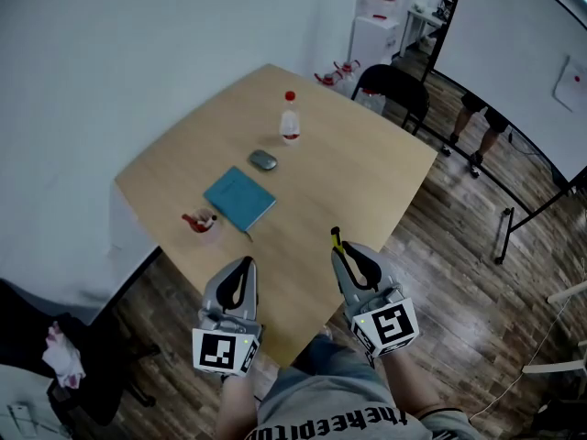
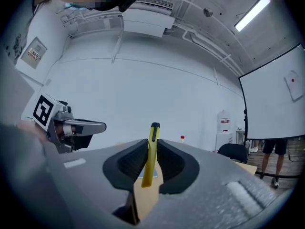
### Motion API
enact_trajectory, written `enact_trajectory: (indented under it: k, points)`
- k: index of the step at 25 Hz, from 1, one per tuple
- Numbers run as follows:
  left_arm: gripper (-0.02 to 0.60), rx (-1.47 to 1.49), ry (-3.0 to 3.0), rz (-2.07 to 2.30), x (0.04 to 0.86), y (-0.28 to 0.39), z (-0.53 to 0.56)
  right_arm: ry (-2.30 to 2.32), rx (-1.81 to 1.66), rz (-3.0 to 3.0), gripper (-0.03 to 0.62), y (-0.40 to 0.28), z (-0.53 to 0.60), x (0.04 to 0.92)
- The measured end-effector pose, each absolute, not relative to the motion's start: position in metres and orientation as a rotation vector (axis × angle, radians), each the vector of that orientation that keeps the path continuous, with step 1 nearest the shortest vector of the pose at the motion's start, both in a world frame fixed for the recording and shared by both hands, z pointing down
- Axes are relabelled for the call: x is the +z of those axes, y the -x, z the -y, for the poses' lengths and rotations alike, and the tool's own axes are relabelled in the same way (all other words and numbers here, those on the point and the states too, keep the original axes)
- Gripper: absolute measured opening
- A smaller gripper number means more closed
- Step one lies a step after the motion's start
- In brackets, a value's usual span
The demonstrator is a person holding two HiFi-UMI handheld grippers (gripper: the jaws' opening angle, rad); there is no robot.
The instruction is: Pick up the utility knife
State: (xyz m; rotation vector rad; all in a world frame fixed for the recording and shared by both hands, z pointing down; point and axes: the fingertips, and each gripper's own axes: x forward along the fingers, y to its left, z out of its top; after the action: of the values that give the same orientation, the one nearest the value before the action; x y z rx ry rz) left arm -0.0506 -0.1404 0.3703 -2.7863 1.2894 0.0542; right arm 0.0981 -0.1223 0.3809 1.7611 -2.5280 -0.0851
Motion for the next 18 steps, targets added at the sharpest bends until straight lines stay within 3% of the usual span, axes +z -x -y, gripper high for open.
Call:
enact_trajectory:
  k: [18]
  points:
    - [0.0, 0.082, 2.787, -1.257, 0.362, 0.052, 0.127, -1.835, -0.159, 2.544, 0.06, -0.099, 0.101, 0.37]
